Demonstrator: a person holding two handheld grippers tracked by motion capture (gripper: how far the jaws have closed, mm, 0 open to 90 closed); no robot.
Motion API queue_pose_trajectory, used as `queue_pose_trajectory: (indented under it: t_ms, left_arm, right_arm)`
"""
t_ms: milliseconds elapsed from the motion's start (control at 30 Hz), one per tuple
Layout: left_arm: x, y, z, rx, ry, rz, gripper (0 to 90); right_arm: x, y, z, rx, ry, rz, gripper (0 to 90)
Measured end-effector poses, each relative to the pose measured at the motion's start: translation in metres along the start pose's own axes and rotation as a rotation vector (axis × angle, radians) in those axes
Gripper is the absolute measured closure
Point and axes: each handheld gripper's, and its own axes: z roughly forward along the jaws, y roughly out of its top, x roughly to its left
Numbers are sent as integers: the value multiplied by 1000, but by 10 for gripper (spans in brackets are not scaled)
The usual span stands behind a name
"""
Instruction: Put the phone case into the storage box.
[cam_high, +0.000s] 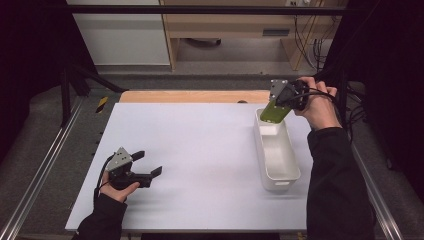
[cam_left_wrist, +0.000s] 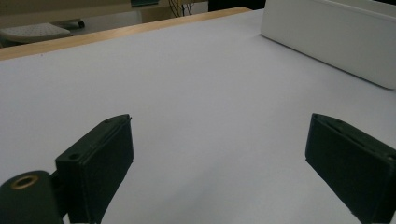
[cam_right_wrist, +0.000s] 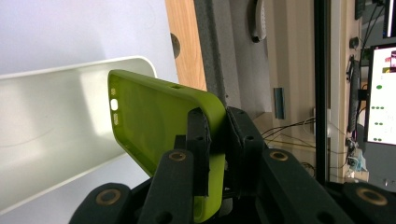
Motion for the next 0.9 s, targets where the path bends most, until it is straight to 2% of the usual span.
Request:
queue_pose_trajectory:
  t_ms: [100, 267, 433, 533, 633, 900]
  left_arm:
    - [0, 0, 1, 3, 0, 2, 74]
    - [0, -1, 2, 15, 0, 7, 73]
    - [-1, -1, 3, 16, -2, 9, 73]
    - [-1, -1, 3, 19, -4, 10, 73]
    - [0, -2, 3, 19, -4, 10, 73]
    - [0, -2, 4, 23, -2, 10, 73]
  right_arm:
    - [1, 3, 10, 1, 7, -45, 802]
    - [4, 7, 18, 22, 12, -63, 802]
    - [7, 11, 32, 30, 28, -110, 801]
    - [8, 11, 36, 19, 37, -115, 801]
    - [10, 9, 45, 37, 52, -132, 801]
    - [12, 11, 62, 43, 70, -159, 801]
